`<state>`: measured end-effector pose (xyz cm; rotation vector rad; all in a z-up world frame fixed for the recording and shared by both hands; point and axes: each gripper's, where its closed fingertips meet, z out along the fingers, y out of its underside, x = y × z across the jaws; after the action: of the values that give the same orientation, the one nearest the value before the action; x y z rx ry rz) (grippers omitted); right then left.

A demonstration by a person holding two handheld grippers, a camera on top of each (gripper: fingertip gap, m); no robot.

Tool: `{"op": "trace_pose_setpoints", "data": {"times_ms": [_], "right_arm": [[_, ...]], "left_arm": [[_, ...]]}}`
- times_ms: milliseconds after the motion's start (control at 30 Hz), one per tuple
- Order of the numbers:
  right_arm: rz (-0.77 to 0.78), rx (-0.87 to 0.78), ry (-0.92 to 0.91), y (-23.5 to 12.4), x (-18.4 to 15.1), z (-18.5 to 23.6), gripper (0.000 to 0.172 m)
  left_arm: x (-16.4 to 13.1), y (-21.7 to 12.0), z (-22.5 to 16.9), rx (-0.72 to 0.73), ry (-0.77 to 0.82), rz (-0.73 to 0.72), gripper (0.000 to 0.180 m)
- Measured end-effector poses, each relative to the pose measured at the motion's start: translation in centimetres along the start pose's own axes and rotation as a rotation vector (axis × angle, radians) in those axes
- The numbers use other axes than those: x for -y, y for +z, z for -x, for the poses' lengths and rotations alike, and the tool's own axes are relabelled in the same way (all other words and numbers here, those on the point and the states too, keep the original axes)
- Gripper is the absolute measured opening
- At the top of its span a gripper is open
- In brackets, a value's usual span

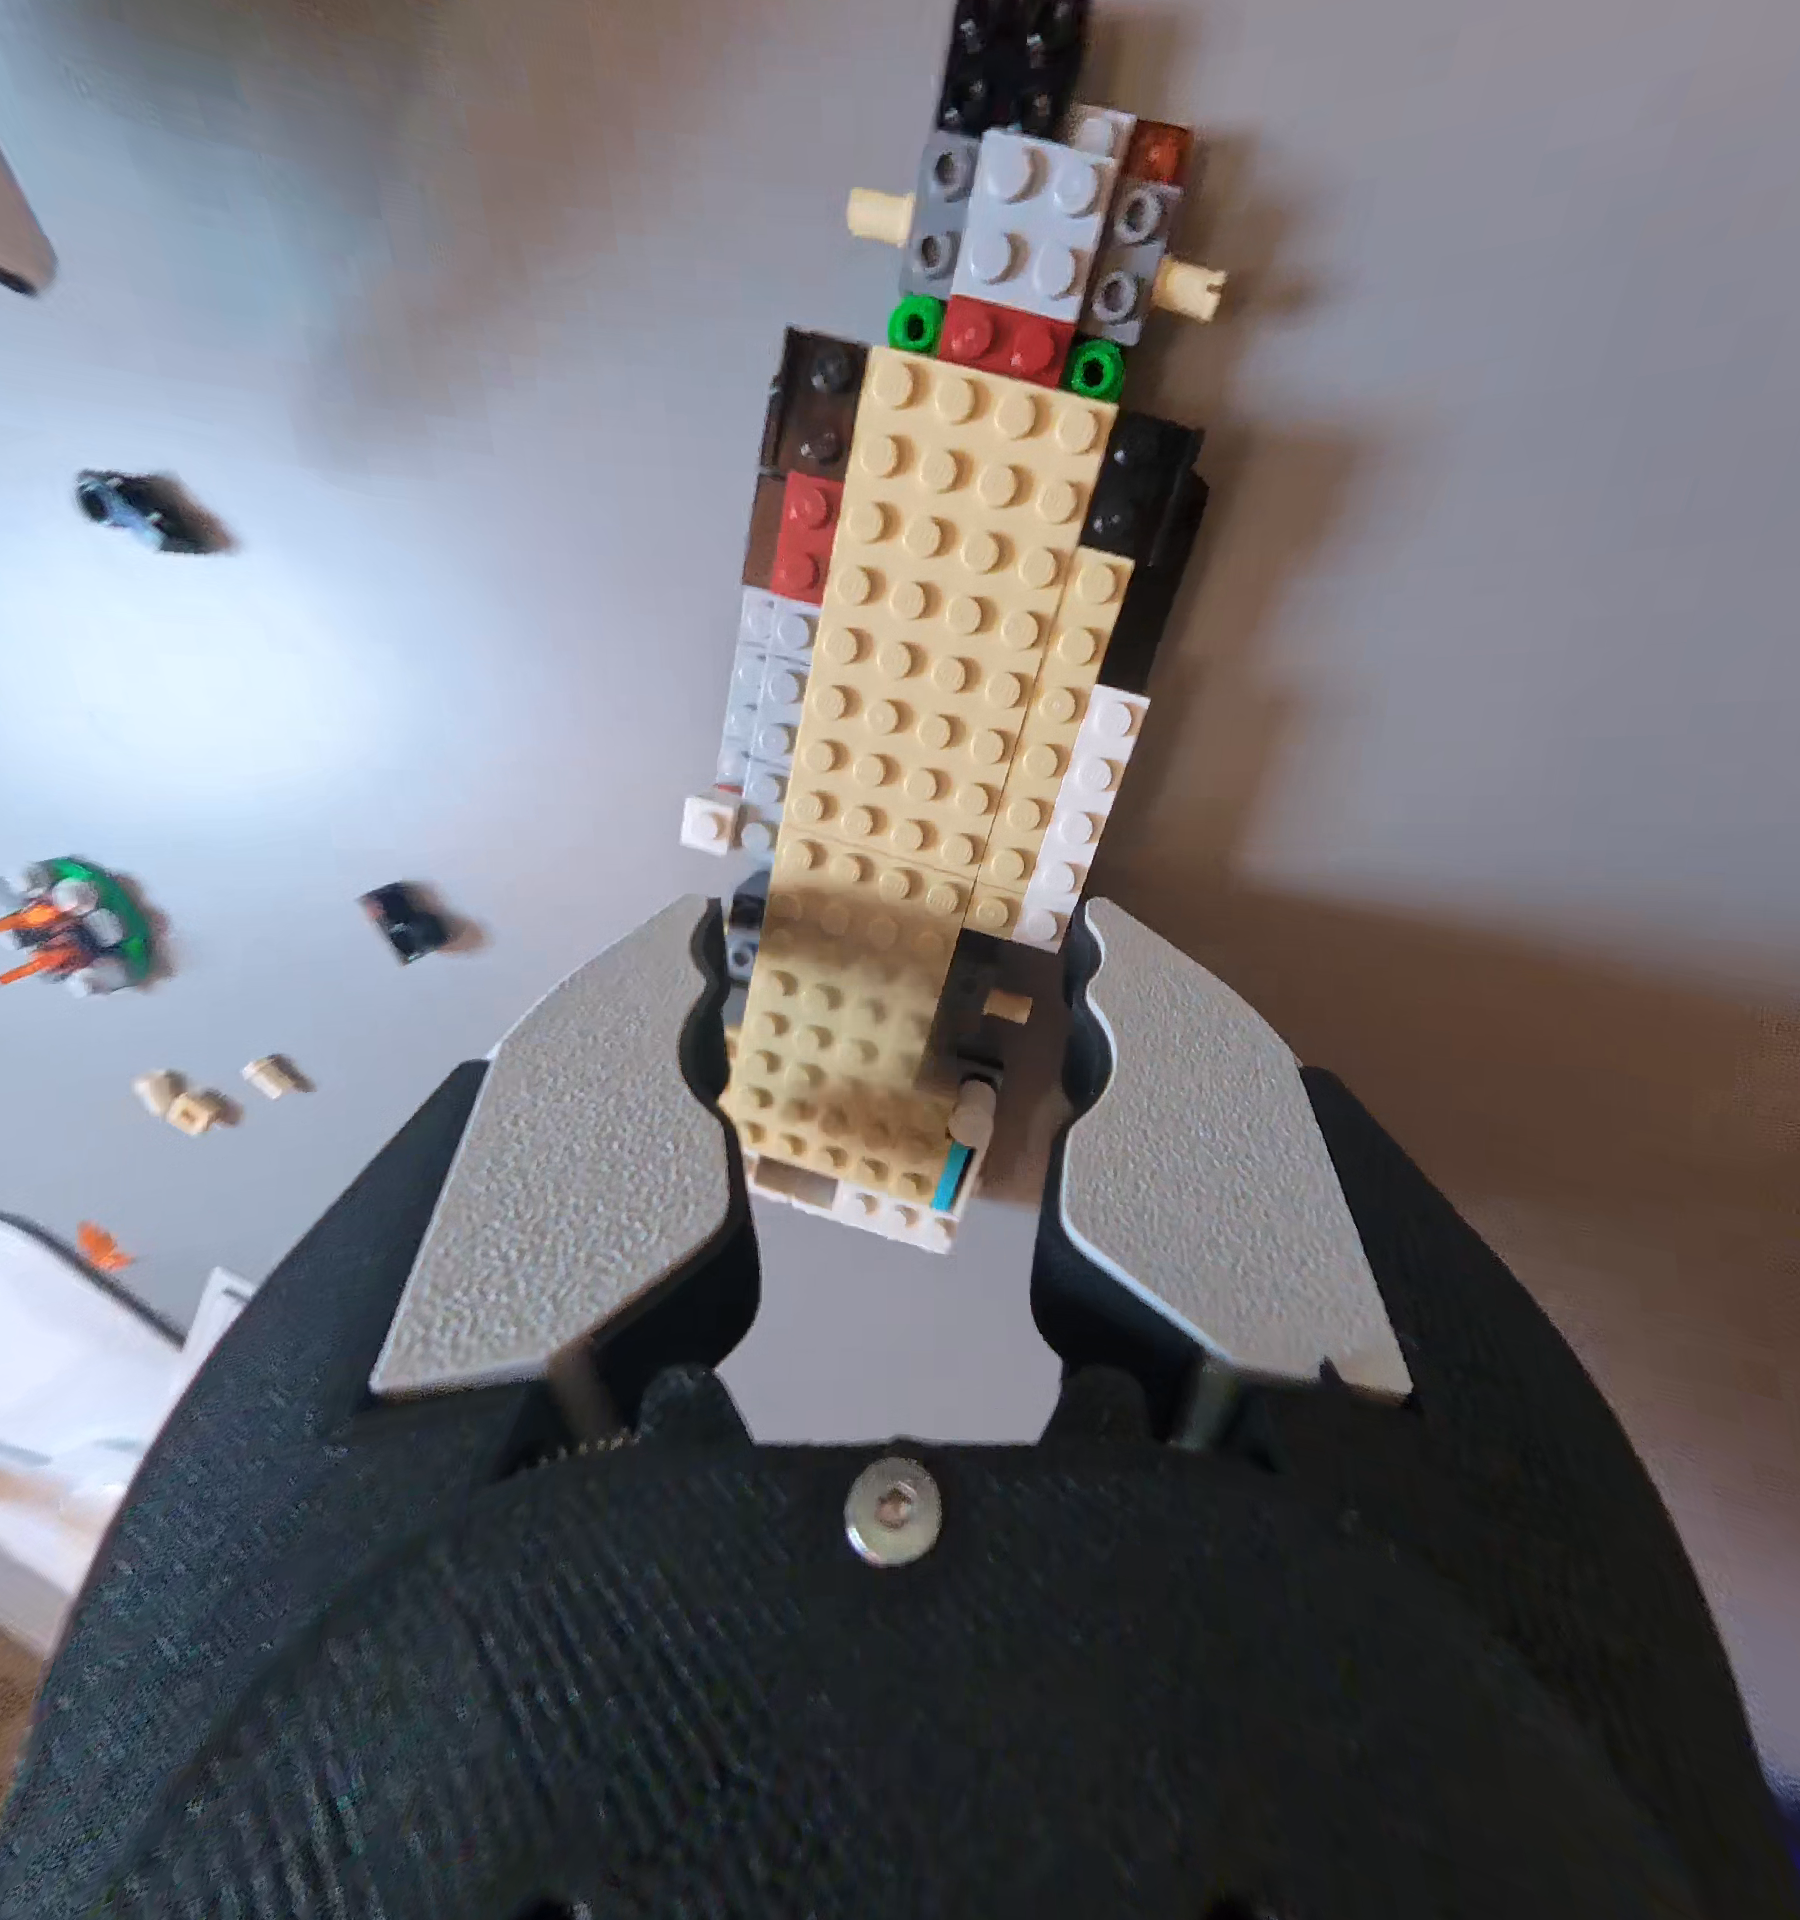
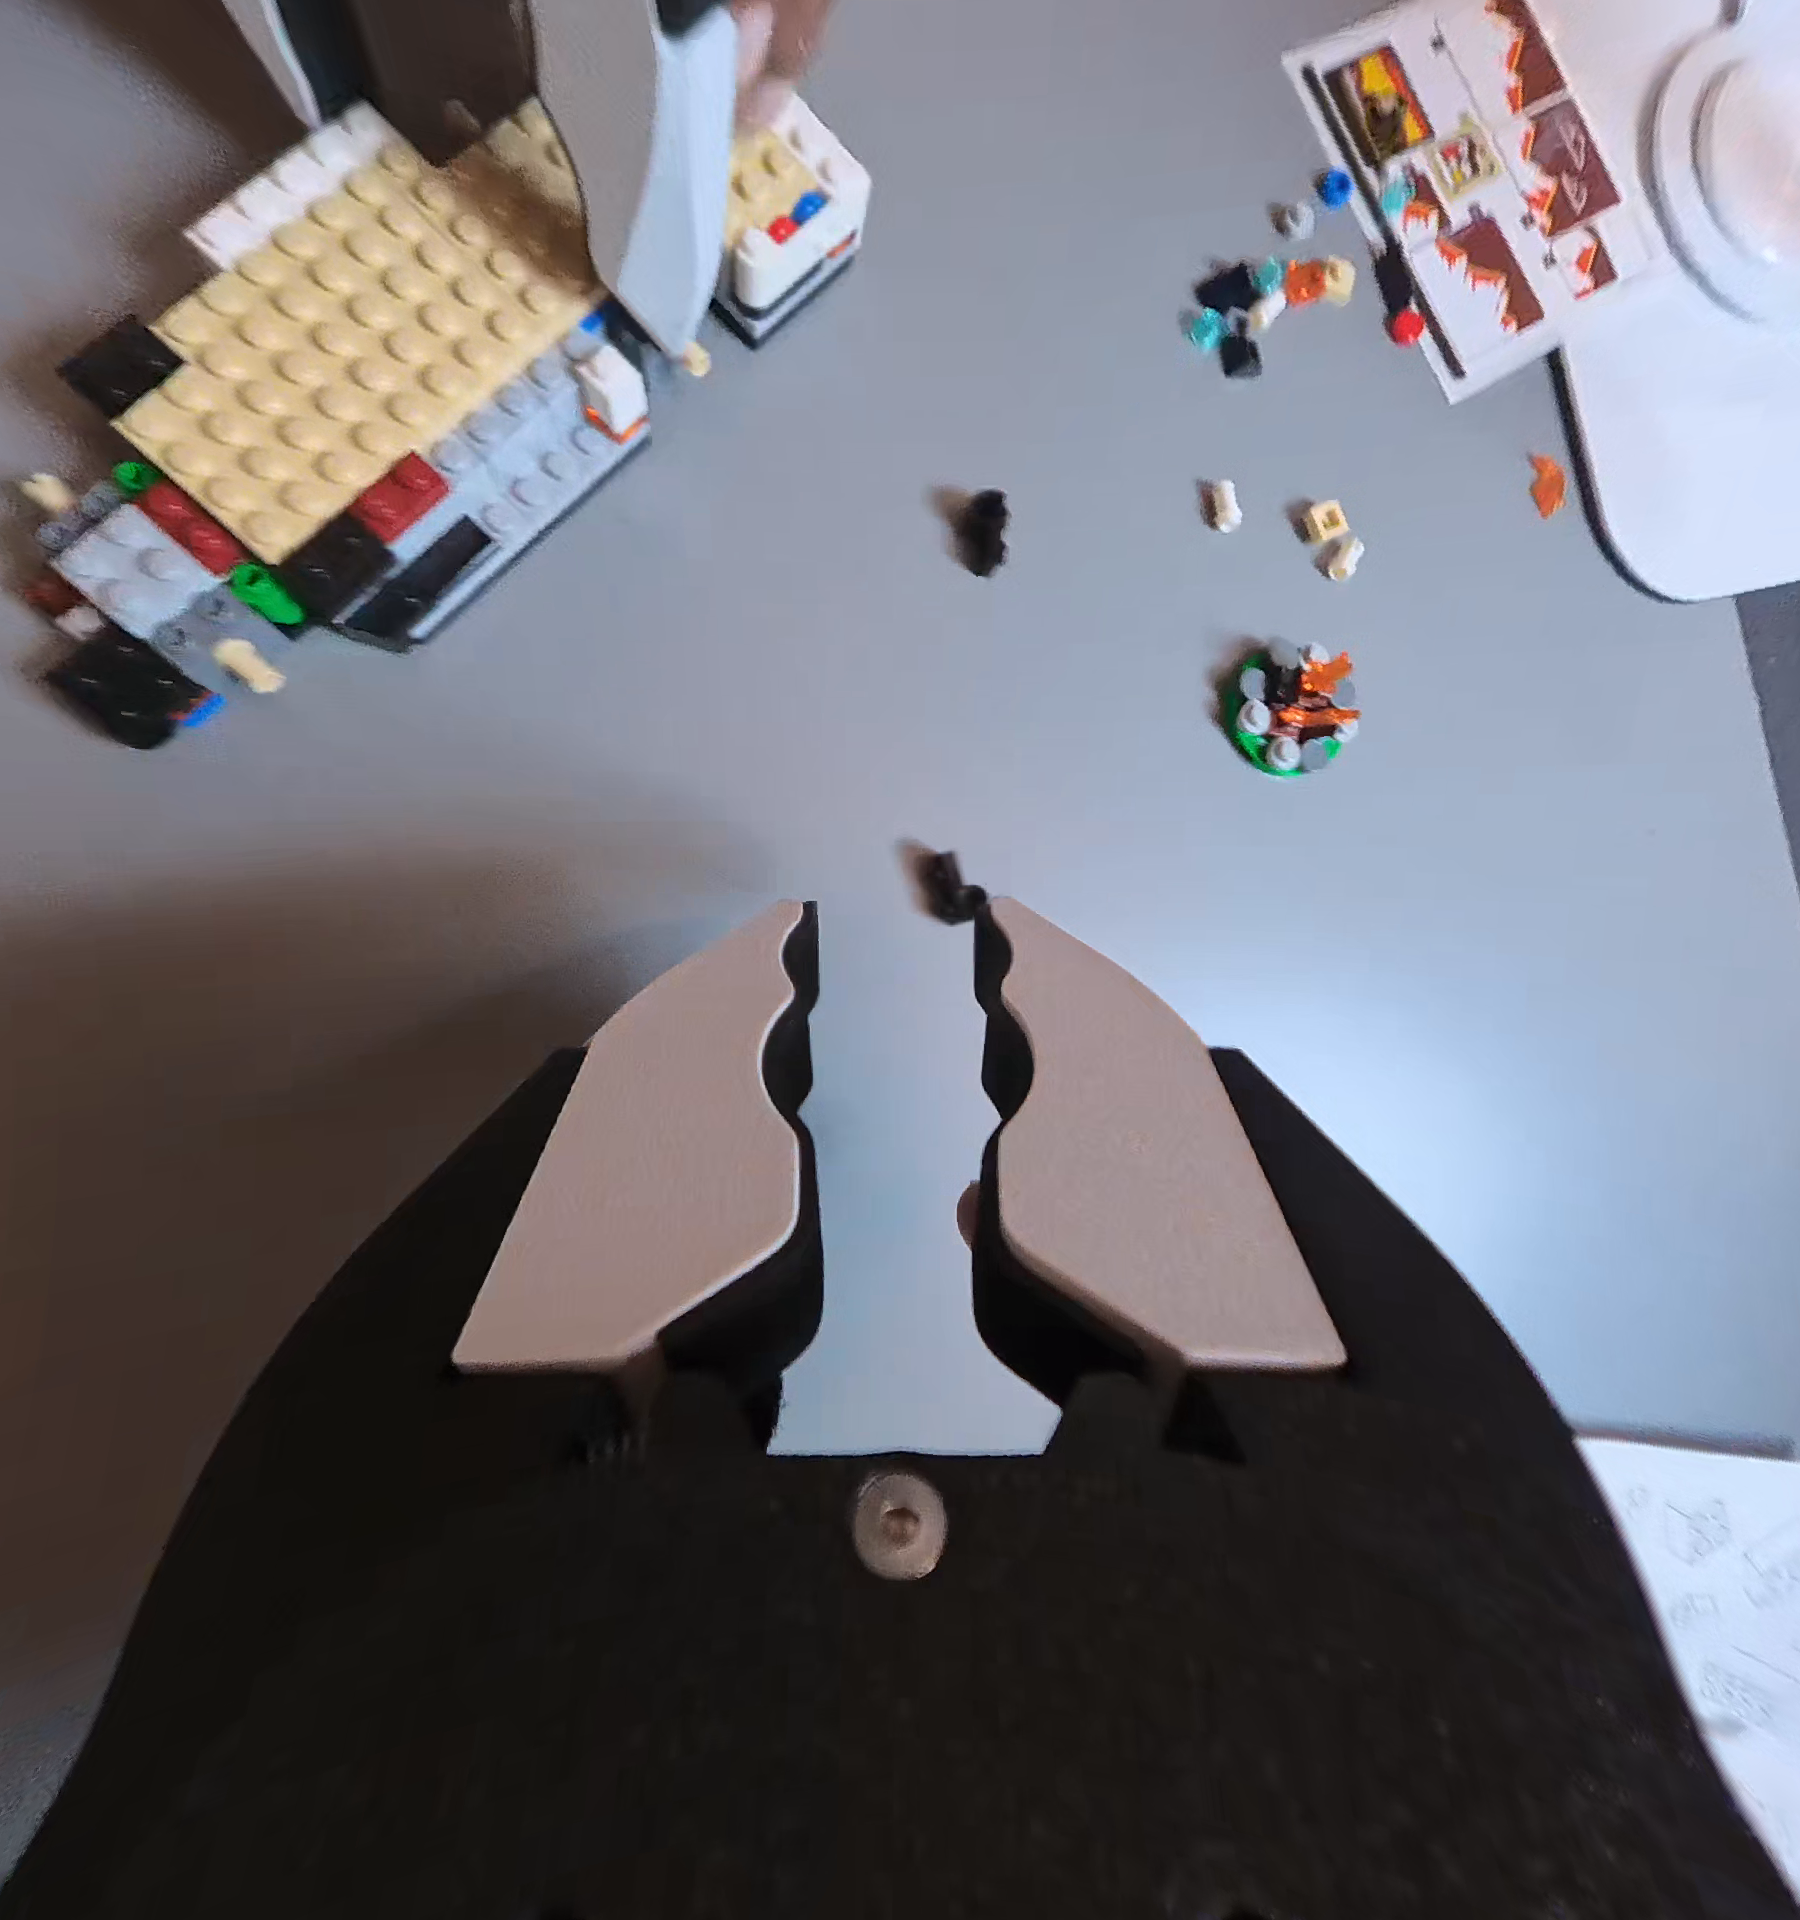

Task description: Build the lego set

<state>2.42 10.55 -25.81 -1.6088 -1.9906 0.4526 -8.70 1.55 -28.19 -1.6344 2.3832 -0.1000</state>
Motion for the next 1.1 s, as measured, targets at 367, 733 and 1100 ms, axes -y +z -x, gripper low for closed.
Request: {"op": "trace_pose_setpoints", "data": {"times_ms": [367, 733, 1100], "right_arm": [[0.079, 0.184, -0.031, 2.9, -0.4, 0.5, 0.010], [0.033, 0.459, 0.112, -1.0, 1.1, 14.3, 0.011], [-0.036, 0.279, 0.035, -2.1, 1.1, 13.4, 0.016]], "left_arm": [[0.3, -4.5, 0.0, 0.290, -0.308, -0.277, 0.058], [2.1, -2.1, -4.0, 0.341, -0.392, -0.375, 0.057], [1.6, -1.9, -3.1, 0.393, -0.407, -0.373, 0.058]]}}
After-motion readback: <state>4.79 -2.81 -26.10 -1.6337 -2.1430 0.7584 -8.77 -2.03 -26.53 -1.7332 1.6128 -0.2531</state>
